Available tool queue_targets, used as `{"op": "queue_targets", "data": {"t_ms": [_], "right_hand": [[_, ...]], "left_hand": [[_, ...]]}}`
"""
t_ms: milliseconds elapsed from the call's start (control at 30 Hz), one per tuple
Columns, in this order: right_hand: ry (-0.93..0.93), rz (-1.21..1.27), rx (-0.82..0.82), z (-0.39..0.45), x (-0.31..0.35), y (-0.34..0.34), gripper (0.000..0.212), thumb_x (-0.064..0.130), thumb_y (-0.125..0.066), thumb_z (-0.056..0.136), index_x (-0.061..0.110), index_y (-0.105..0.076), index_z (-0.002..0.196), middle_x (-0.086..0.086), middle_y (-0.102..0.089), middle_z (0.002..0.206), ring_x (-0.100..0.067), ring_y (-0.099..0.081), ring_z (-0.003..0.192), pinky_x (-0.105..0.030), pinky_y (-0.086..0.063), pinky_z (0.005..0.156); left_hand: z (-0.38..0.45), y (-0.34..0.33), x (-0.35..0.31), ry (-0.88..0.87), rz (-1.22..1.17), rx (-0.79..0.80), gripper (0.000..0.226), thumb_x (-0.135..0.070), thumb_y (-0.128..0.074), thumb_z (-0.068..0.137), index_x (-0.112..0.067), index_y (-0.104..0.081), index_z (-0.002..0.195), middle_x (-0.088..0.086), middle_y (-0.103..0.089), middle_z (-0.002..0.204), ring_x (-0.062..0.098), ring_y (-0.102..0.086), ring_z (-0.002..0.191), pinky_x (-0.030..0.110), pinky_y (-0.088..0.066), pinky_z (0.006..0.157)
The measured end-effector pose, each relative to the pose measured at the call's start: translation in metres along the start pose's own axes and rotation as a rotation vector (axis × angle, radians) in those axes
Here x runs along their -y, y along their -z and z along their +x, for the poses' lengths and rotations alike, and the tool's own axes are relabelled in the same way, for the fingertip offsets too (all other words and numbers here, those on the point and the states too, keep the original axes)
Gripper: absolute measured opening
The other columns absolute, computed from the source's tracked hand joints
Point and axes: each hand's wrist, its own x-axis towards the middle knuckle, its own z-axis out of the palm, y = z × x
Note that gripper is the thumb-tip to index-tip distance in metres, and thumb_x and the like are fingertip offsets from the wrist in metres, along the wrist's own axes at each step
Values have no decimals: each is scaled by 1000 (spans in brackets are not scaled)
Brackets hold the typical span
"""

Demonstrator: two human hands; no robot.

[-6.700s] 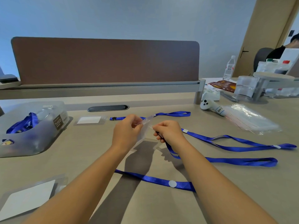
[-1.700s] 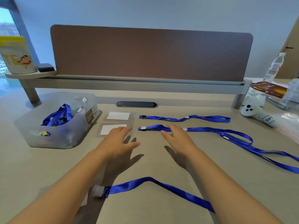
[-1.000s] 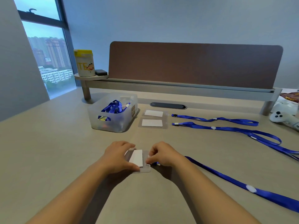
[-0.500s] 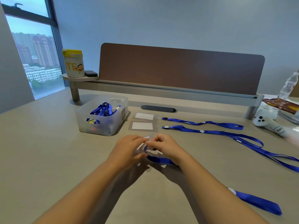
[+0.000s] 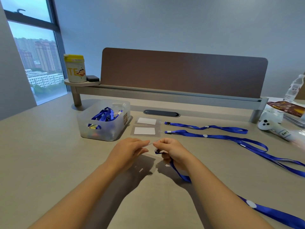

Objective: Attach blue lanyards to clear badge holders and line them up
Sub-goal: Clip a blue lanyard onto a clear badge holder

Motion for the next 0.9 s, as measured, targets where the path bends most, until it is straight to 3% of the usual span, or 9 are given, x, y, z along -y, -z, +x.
{"op": "queue_targets", "data": {"t_ms": [133, 233, 267, 367, 433, 600, 667, 767, 900], "right_hand": [[-27, -280, -66, -4, 0, 5, 36, 34, -55, 87, 7, -63, 110, -1, -57, 88, -10, -39, 63, -18, -31, 54], [-22, -378, -75, -3, -3, 5, 39, 33, -53, 89, 7, -63, 116, -7, -59, 121, -18, -48, 96, -20, -36, 62], [-16, -376, -80, -3, -3, 4, 38, 32, -53, 89, 7, -63, 116, -8, -59, 122, -18, -49, 99, -21, -36, 64], [6, -324, -86, -2, -3, 3, 31, 21, -55, 89, 2, -63, 111, 1, -60, 84, -5, -46, 69, -13, -34, 54], [14, -294, -82, 1, -4, 3, 27, 14, -55, 89, -3, -62, 109, 3, -56, 73, -5, -48, 63, -11, -38, 52], [7, -248, -18, 5, -4, 1, 22, 5, -50, 90, -4, -61, 107, -1, -57, 70, -6, -54, 61, -9, -46, 51], [-2, -241, 8, 6, -3, 0, 15, 4, -48, 91, 2, -63, 95, -2, -58, 70, -6, -55, 60, -9, -47, 51], [-27, -242, 20, 7, -2, 0, 23, 4, -45, 92, 15, -57, 75, -1, -60, 72, -5, -55, 55, -11, -48, 53], [46, -301, -43, 5, 0, -1, 13, 5, -46, 92, 13, -56, 94, 2, -58, 71, -2, -47, 54, -11, -37, 48]], "left_hand": [[-1, 1, 10, 66, 30, 8, 36, -22, -43, 89, -18, -46, 124, 9, -55, 129, 25, -51, 116, 32, -42, 99], [-2, -3, 13, 76, 65, 29, 36, -19, -41, 90, -17, -43, 126, 8, -53, 131, 24, -49, 118, 30, -41, 100], [-3, -4, 13, 73, 67, 27, 36, -19, -41, 91, -18, -42, 127, 8, -53, 131, 24, -49, 117, 30, -41, 100], [-3, -8, 12, 59, 84, 41, 39, -16, -39, 92, -21, -37, 130, 7, -51, 133, 23, -48, 118, 31, -40, 99], [-2, -10, 11, 43, 110, 70, 43, -11, -38, 92, -24, -31, 132, 6, -48, 136, 22, -45, 120, 31, -40, 99], [-2, -13, 8, 17, 77, 82, 50, 0, -40, 88, -23, -33, 132, 6, -45, 137, 22, -40, 124, 33, -37, 102], [-2, -15, 9, -3, 80, 75, 49, 0, -41, 87, -23, -36, 130, 5, -46, 136, 21, -41, 123, 33, -37, 102], [0, -15, 8, 1, 56, 39, 39, -7, -42, 89, -19, -42, 127, 6, -51, 132, 22, -45, 120, 33, -39, 100], [2, -9, 6, 63, -10, -77, 21, -15, -48, 88, -9, -57, 106, 14, -65, 112, 29, -57, 102, 39, -49, 88]]}}
